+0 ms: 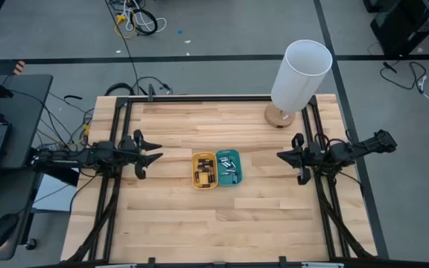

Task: Sort batteries
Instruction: Return to Home Position

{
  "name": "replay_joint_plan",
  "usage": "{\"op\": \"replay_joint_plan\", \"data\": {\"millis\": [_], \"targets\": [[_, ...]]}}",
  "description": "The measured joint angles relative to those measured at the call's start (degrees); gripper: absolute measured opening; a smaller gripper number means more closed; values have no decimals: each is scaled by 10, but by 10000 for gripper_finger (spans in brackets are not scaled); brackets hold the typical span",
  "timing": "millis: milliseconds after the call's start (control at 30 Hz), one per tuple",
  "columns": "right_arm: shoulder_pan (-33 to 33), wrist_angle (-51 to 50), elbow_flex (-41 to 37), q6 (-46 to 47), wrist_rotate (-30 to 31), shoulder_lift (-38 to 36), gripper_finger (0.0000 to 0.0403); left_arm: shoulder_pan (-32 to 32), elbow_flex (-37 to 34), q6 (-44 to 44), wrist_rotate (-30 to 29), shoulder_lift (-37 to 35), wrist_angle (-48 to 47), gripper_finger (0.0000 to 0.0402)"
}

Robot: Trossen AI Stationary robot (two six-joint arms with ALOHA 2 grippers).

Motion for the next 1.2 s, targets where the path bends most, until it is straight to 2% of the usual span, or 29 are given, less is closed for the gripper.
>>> {"op": "replay_joint_plan", "data": {"millis": [133, 300, 500, 600, 933, 1100, 1200], "targets": [[-1, 0, 0, -24, -17, 0, 0, 0, 0, 5, -7, 0, 0, 172], [-9, 38, 0, -60, -82, -3, 0, 0, 0, 6, -11, 0, 1, 172], [-32, 26, 4, -84, -87, -3, 0, 0, 0, 2, -14, 0, 1, 172], [-50, 15, 4, -86, -92, -3, 0, 0, 0, -3, -15, 0, 1, 172], [-133, -2, 4, -66, -186, -3, 0, 0, -1, 6, -19, 0, 1, 172], [-166, -18, 5, -38, -191, -3, 0, 0, 0, -2, -19, 0, 0, 172], [-175, -51, 18, -30, -196, -3, 0, 0, 9, -9, -25, 0, -21, 158]]}}
